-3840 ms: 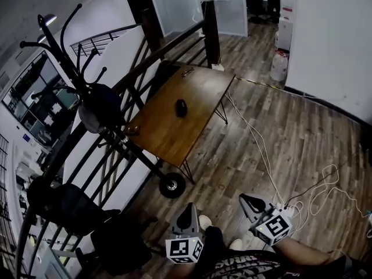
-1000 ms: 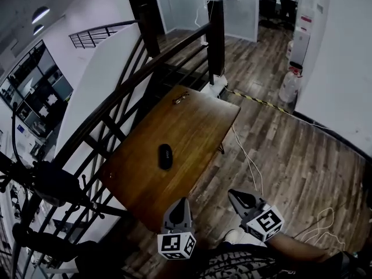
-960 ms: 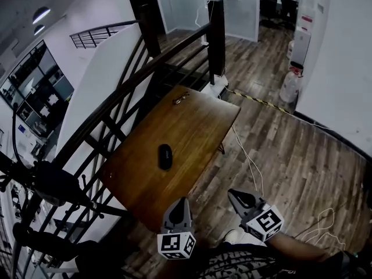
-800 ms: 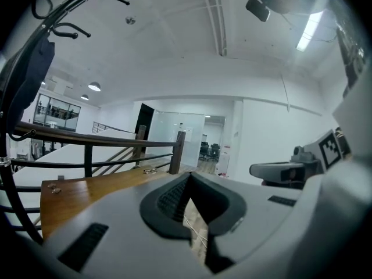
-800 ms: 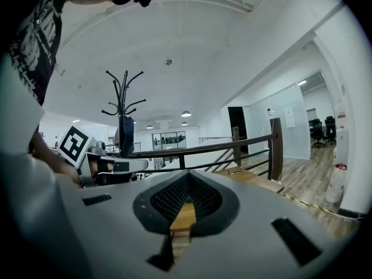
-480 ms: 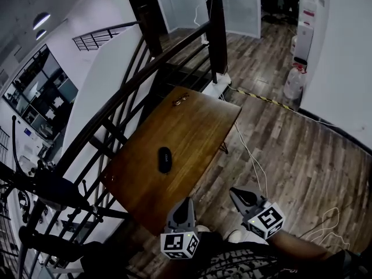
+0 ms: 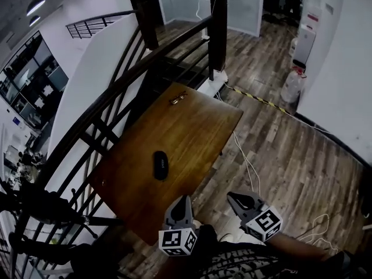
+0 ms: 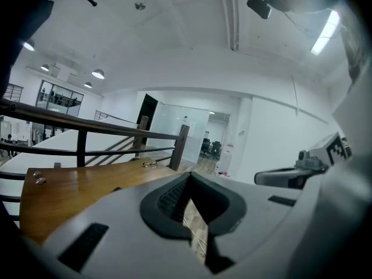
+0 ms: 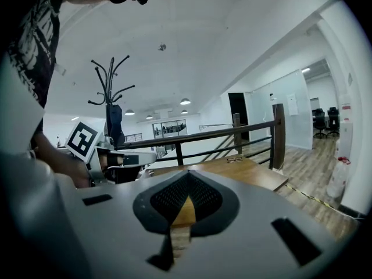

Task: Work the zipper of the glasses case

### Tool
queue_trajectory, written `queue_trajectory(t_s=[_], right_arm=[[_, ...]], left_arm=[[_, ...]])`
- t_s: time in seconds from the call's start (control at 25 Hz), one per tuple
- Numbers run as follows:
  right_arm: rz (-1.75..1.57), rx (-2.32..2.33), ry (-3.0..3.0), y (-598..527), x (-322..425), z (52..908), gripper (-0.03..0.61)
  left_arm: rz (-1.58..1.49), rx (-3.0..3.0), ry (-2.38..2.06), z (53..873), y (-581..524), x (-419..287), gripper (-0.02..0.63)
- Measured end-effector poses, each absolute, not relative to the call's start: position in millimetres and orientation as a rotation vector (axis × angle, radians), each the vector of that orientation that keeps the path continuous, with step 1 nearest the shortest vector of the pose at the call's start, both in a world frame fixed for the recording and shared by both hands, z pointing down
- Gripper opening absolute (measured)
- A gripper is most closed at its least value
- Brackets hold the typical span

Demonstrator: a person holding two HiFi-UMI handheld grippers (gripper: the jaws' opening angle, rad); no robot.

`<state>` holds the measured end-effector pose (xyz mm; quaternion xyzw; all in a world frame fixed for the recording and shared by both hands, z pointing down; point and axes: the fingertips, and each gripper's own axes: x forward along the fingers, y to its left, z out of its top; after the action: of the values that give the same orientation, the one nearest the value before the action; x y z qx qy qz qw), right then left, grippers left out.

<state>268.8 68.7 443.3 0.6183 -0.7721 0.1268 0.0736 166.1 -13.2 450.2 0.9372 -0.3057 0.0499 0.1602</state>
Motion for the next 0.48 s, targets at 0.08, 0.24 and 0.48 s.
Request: queue_trajectory(t_s=[0.08, 0.24, 0.48], right_arm=[[0.353, 1.843, -2.326, 45, 269, 443, -0.009], [0.313, 1.795, -2.323, -6, 263, 431, -0.009], [0.282, 1.741, -2.358, -80, 235, 422, -0.009]], left_arm=[[0.104, 2.685, -0.871, 446, -39, 170, 0.006], [0.045, 2.687, -0.874, 437, -88, 168, 0.005], [0.021, 2.643, -0.959, 433, -163, 132, 0.005]])
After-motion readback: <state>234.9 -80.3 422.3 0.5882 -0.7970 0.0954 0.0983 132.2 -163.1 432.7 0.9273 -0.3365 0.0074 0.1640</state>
